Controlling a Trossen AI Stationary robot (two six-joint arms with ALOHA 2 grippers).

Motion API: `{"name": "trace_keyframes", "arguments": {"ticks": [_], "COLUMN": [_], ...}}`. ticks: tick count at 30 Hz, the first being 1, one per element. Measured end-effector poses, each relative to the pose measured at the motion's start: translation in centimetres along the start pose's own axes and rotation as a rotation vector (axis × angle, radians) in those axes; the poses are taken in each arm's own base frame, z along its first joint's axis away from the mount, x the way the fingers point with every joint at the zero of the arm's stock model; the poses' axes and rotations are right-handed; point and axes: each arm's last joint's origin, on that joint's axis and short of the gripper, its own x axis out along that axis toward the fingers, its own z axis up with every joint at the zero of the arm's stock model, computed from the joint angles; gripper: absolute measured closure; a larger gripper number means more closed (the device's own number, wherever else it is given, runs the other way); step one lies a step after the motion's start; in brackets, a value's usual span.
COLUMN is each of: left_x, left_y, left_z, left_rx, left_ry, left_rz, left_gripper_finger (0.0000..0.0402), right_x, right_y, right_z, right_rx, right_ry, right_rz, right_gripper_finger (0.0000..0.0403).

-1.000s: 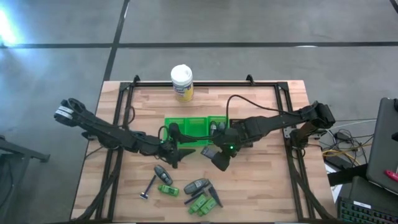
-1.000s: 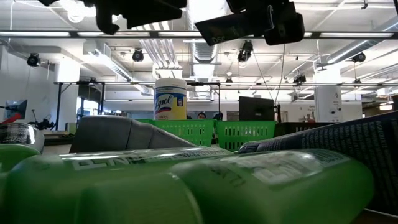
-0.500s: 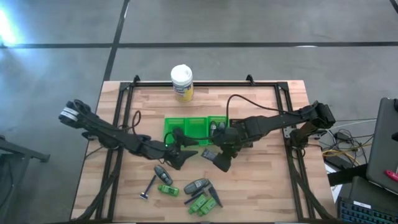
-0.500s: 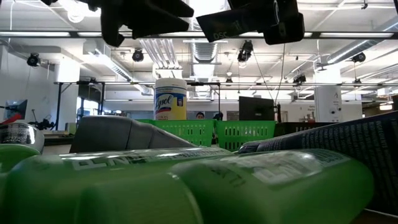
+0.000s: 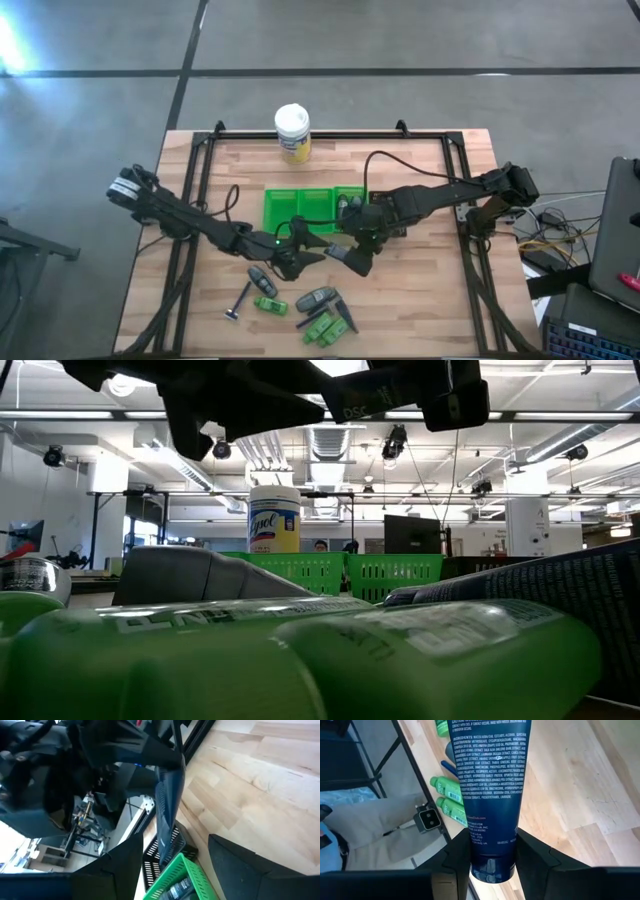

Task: Pick & Place Travel size toiletries
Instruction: Put the dark blue shave cream into the left green bin

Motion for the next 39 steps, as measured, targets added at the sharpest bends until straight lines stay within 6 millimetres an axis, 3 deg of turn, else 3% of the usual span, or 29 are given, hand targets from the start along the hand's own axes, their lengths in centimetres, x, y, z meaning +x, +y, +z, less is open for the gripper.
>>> {"name": "trace_keyframes", "arguments": {"ticks": [6, 17, 27, 39], "left_x": [0.3, 0.6, 0.8, 0.7], "left_y": [-0.1, 0.4, 1.0, 0.5], "left_z": [0.0, 0.1, 0.6, -0.1], "left_rx": [0.008, 0.023, 0.021, -0.024], "left_ry": [0.002, -0.016, -0.022, 0.162], "left_rz": [-0.004, -0.008, -0.009, -0.011], "left_gripper_finger": [0.0202, 0.0339, 0.037, 0.0397], "right_x": [0.0, 0.0, -0.1, -0.2], "right_y": [0.0, 0.0, 0.0, -0.2], "right_z": [0.0, 0.0, 0.1, 0.1], "right_rx": [-0.001, -0.001, 0.004, 0.021], "right_ry": [0.008, 0.011, 0.013, -0.013], "right_rz": [0.007, 0.009, 0.018, -0.015], "right_gripper_finger": [0.0275, 0.0276, 0.0283, 0.0164]}}
